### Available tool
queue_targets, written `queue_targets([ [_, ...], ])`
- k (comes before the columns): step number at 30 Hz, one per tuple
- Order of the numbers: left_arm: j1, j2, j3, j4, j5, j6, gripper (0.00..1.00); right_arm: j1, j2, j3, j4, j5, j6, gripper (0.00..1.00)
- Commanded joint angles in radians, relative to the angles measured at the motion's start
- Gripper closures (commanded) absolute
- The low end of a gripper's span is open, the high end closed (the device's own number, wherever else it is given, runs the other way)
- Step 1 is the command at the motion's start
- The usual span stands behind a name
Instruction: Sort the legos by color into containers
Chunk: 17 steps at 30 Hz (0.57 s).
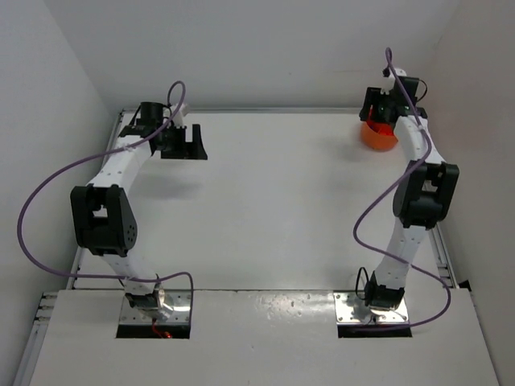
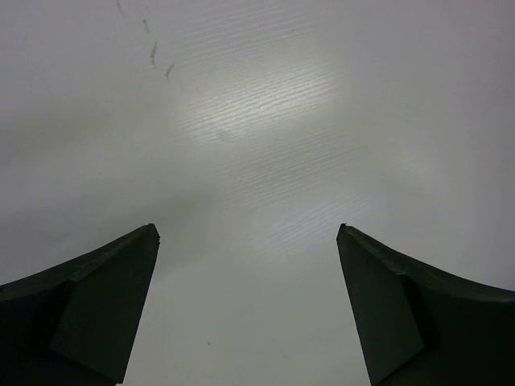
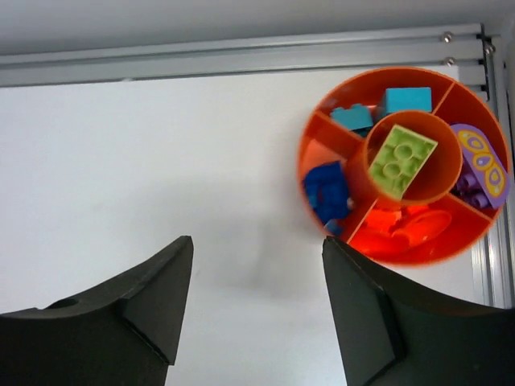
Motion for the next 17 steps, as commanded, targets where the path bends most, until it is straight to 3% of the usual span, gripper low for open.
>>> queue_targets([
  [1,0.033,-0.055,0.021,-0.003,0.050,0.031,0.01,0.024,-0.283,-0.120,0.126,-0.142,-0.027,0.34],
  [5,0.055,-0.055,0.001,0.006,0.050,0.042,0.01,0.051,-0.523,-0.385,0.129,-0.245,-0.144,0.27],
  [10,0.096,-0.065,-0.042,0.029,0.059,0.065,0.01,0.055,-0.750,-0.695,0.035,-0.144,-0.173,0.24],
  [17,0.096,-0.109,-0.110,0.116,0.053,0.051,0.01,0.024,-0.901,-0.858,0.004,-0.084,-0.182,0.22],
])
